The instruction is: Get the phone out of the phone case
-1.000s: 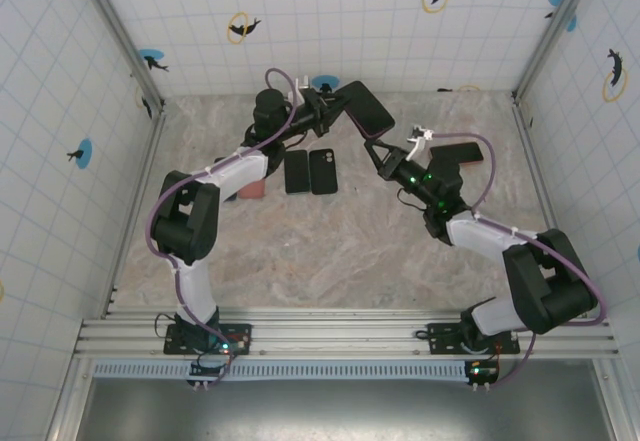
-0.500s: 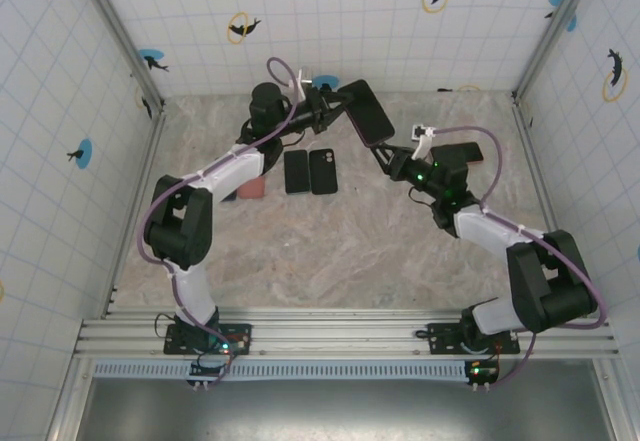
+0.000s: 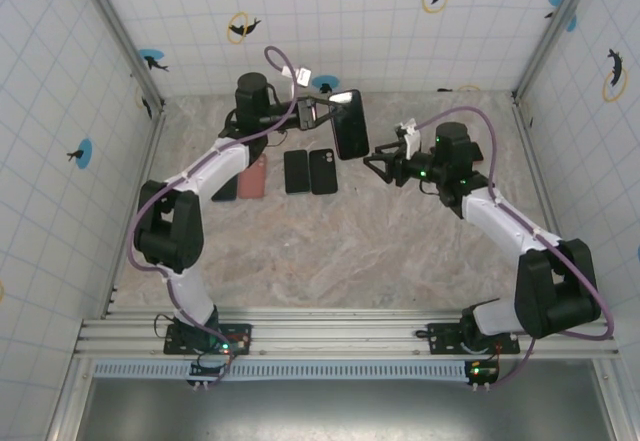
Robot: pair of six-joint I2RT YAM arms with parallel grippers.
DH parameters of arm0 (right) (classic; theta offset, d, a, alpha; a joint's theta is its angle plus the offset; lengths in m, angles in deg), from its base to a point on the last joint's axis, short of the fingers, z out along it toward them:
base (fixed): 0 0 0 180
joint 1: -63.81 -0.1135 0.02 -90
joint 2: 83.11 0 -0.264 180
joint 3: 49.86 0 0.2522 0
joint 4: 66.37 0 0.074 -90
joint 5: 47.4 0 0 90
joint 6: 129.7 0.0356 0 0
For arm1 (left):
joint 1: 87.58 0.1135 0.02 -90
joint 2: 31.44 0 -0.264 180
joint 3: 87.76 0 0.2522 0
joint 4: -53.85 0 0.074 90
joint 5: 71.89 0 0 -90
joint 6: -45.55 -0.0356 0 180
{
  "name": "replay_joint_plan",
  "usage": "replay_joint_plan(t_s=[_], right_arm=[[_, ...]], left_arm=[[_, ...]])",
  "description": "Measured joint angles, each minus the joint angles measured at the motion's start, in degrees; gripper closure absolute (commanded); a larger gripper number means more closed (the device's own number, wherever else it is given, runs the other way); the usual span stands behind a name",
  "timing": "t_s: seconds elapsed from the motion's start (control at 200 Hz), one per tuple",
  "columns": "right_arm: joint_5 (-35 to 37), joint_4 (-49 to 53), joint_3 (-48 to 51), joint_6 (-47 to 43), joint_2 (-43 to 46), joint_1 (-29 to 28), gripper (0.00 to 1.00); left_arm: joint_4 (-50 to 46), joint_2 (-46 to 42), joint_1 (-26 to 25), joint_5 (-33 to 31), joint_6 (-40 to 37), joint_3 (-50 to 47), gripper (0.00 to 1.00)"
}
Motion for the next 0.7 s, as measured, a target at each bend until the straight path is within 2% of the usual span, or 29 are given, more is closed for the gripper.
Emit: replay_joint_plan(t_s=[0.165,0.325,0.515,0.696], right_arm=[[-3.9,5.8,-4.1,-8.4,-2.7,-0.1,0.46],[-5.8,10.9,-8.2,-16.4,-6.3,-1.1,0.52],[-7.8,12.8,-10.3,-22.2,-8.5,-3.2,0.6],[-8.9,13.4,-10.6,-24.5,-9.4,-4.2,0.7]], left_arm=[[-4.4,-4.1,-0.1,3.0,-11.0,-0.9,0.89],[-7.8,-7.3,-0.1,5.7,-19.3,-1.1,0.89],[-11.8,-8.1,-0.1,7.5,-25.3,-1.1,0.89],[-14.2,-8.1,0.0,7.9,-27.2,-1.1,0.9]])
